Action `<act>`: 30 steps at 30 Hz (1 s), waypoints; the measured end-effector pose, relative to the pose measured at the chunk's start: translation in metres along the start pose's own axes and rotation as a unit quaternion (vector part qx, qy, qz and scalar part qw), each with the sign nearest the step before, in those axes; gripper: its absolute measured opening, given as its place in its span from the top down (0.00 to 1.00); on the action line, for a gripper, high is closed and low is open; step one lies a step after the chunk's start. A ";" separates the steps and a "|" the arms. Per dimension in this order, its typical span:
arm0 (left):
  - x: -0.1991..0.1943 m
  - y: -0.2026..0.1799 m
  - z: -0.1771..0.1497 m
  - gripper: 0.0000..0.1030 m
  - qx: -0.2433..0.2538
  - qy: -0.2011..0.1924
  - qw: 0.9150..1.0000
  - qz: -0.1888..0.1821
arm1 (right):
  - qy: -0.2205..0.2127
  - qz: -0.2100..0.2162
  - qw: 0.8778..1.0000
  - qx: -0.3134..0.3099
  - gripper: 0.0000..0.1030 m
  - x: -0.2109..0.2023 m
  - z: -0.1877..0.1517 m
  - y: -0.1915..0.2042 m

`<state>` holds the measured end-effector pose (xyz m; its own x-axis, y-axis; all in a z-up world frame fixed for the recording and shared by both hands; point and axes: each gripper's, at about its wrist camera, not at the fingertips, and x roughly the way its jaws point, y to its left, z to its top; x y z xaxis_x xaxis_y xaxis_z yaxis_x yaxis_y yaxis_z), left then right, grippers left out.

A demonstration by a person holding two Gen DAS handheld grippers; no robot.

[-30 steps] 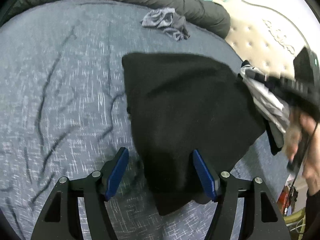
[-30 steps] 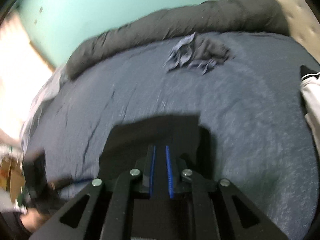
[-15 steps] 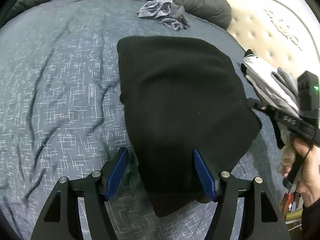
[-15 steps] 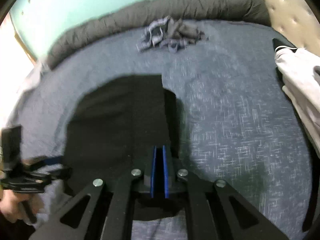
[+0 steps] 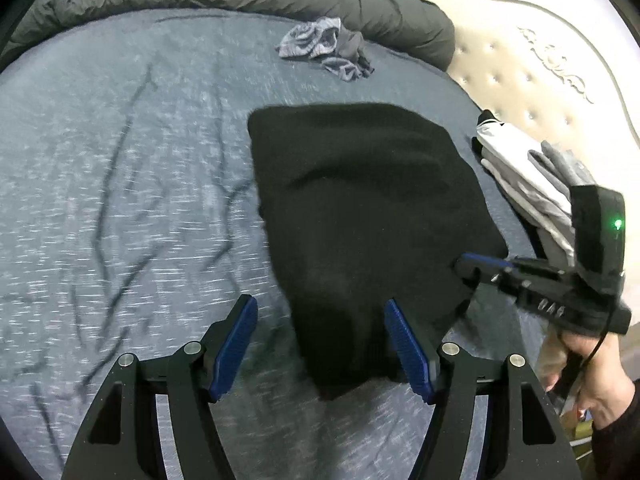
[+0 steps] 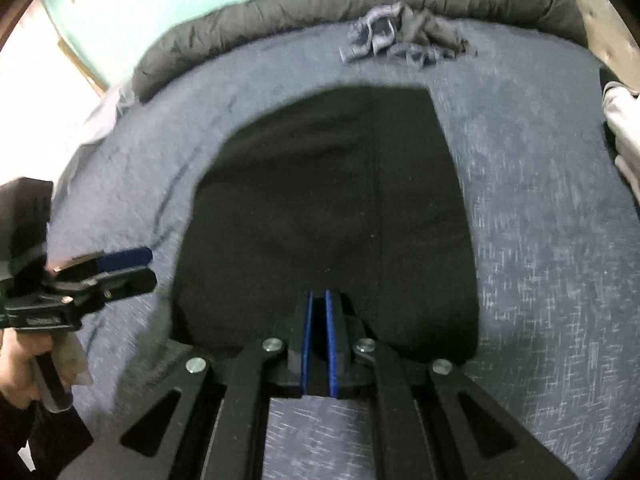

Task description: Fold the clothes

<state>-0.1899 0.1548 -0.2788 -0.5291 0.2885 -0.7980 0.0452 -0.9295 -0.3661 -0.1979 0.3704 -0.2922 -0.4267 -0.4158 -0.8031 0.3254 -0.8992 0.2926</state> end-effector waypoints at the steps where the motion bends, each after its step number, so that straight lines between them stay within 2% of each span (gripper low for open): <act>1: -0.004 0.003 -0.002 0.32 -0.002 -0.003 1.000 0.002 | -0.006 0.001 1.000 -0.003 0.96 -0.003 0.002 0.004; 4: -0.013 0.015 -0.008 0.32 -0.017 -0.009 1.000 0.001 | -0.004 0.010 1.000 -0.010 0.96 0.002 0.005 0.019; 10: -0.027 0.039 -0.021 0.32 -0.032 -0.020 0.999 0.004 | 0.050 -0.023 0.998 -0.023 0.95 0.046 -0.011 0.023; 14: -0.035 0.057 -0.031 0.32 -0.042 -0.024 0.999 0.004 | 0.047 -0.021 0.998 -0.023 0.95 0.039 -0.009 0.026; 19: -0.041 0.076 -0.042 0.32 -0.056 -0.030 0.998 0.002 | 0.004 -0.023 0.999 -0.029 0.96 0.021 0.013 0.033; 24: -0.043 0.088 -0.055 0.32 -0.062 -0.032 0.998 0.001 | 0.049 -0.042 0.997 -0.030 0.95 0.047 0.004 0.031; 26: -0.042 0.091 -0.059 0.32 -0.060 -0.031 0.998 0.004 | 0.050 -0.039 0.998 -0.026 0.95 0.045 0.005 0.031; 30: -0.040 0.099 -0.062 0.32 -0.060 -0.031 0.998 0.008 | 0.012 -0.035 0.999 -0.025 0.95 0.021 0.024 0.042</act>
<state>-0.1117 0.0653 -0.3129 -0.5780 0.2554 -0.7751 0.1528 -0.8991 -0.4102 -0.2136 0.3211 -0.2843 -0.4304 -0.3478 -0.8329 0.3367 -0.9180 0.2094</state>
